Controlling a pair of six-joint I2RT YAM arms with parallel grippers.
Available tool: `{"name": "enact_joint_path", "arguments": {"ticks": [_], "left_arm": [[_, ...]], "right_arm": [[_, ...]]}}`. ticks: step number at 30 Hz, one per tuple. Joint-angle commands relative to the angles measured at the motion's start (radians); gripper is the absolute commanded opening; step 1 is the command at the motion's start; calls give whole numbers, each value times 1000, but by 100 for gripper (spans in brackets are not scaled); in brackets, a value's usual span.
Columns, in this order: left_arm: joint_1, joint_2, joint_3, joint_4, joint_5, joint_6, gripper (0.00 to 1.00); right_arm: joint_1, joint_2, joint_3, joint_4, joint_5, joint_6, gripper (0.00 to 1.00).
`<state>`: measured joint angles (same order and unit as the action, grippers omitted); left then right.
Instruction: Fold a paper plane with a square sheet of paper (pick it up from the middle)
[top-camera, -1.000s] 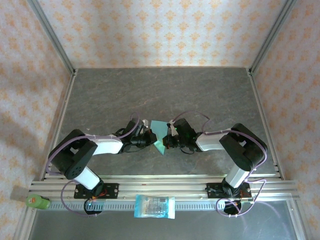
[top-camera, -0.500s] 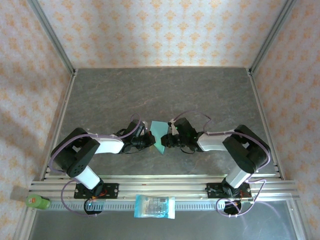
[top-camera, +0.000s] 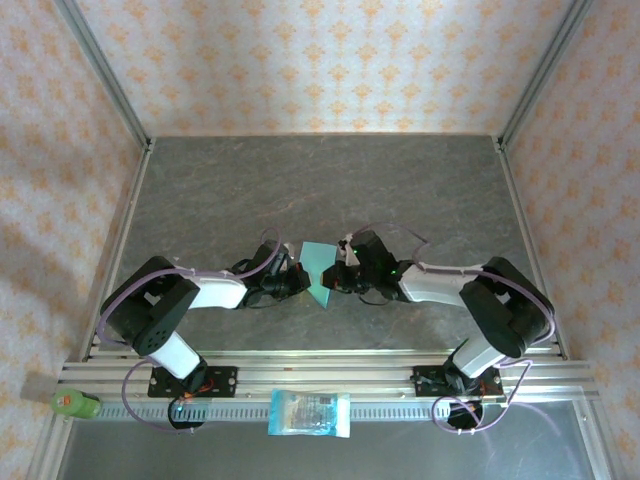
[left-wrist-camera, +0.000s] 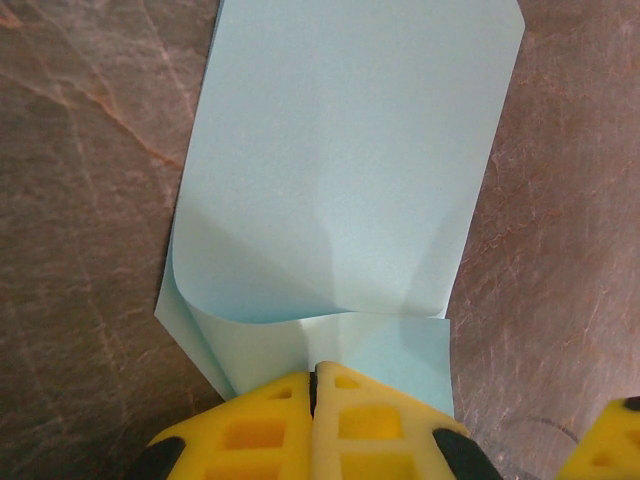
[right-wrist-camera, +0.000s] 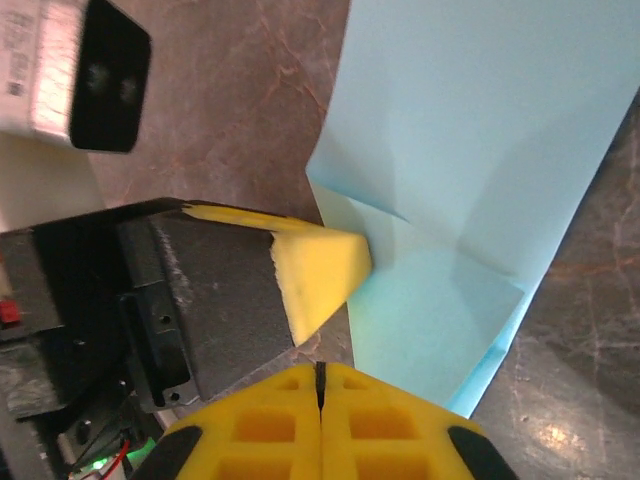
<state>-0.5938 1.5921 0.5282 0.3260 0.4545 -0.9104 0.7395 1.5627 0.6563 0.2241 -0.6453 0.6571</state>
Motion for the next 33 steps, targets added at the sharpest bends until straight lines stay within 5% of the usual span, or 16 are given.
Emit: {"name": "enact_joint_path", "arguments": {"ticks": [1,14,33], "left_arm": [[5,3,-30,-55,-51,17,0],[6,10,-25,-48,-52,14,0],[5,17,-28,-32,-46,8,0]], "right_arm": [[20,16,34,-2,-30,48,2],[78,141,130,-149,32,-8,1],[78,44,90,-216,30,-29,1]]}}
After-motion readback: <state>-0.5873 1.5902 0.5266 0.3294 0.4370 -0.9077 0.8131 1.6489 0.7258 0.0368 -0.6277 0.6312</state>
